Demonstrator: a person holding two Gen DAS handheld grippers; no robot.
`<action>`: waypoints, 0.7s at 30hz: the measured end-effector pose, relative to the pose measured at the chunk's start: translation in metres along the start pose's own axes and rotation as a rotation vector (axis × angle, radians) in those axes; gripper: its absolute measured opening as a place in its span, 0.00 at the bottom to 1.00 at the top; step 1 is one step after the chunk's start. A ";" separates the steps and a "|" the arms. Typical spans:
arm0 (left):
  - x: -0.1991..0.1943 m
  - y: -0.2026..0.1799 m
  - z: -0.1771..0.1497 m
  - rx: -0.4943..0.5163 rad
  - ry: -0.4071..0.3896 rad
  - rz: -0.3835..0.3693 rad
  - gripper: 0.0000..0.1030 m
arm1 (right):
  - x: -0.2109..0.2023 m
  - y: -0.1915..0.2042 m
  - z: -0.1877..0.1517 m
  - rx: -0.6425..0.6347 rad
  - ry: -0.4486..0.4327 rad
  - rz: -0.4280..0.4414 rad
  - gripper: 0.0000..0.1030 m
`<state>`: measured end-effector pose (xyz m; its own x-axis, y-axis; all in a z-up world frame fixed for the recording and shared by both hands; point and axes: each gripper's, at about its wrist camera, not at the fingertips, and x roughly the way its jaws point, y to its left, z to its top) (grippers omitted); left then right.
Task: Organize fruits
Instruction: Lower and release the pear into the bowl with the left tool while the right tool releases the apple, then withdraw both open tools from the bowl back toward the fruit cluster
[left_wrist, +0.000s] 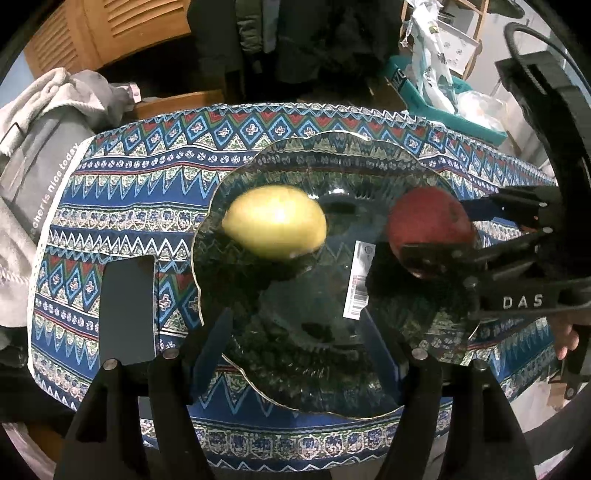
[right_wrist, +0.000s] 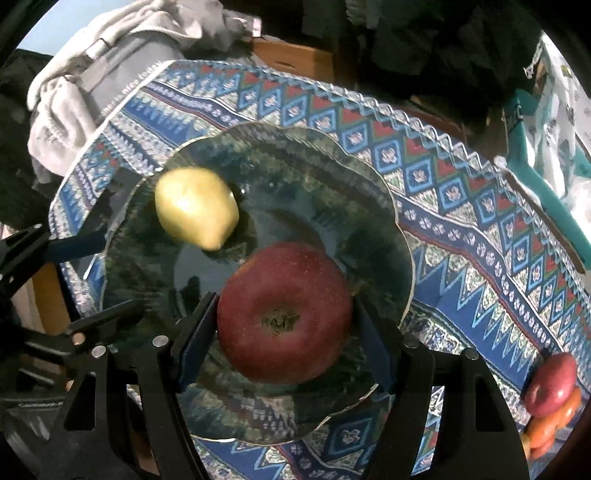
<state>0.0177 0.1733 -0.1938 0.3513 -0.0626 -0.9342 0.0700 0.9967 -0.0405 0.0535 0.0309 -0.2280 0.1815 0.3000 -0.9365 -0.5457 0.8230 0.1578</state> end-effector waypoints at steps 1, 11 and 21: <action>0.000 0.000 0.000 0.002 0.000 0.001 0.71 | 0.001 -0.002 -0.001 0.003 0.003 -0.004 0.70; -0.011 -0.002 0.003 -0.003 -0.022 -0.003 0.71 | -0.034 -0.007 0.009 0.033 -0.107 0.021 0.69; -0.039 -0.019 0.015 -0.026 -0.061 -0.037 0.71 | -0.089 -0.009 0.007 0.057 -0.200 -0.024 0.69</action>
<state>0.0166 0.1566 -0.1510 0.4051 -0.1017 -0.9086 0.0597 0.9946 -0.0847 0.0480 -0.0003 -0.1445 0.3559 0.3654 -0.8601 -0.4931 0.8552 0.1593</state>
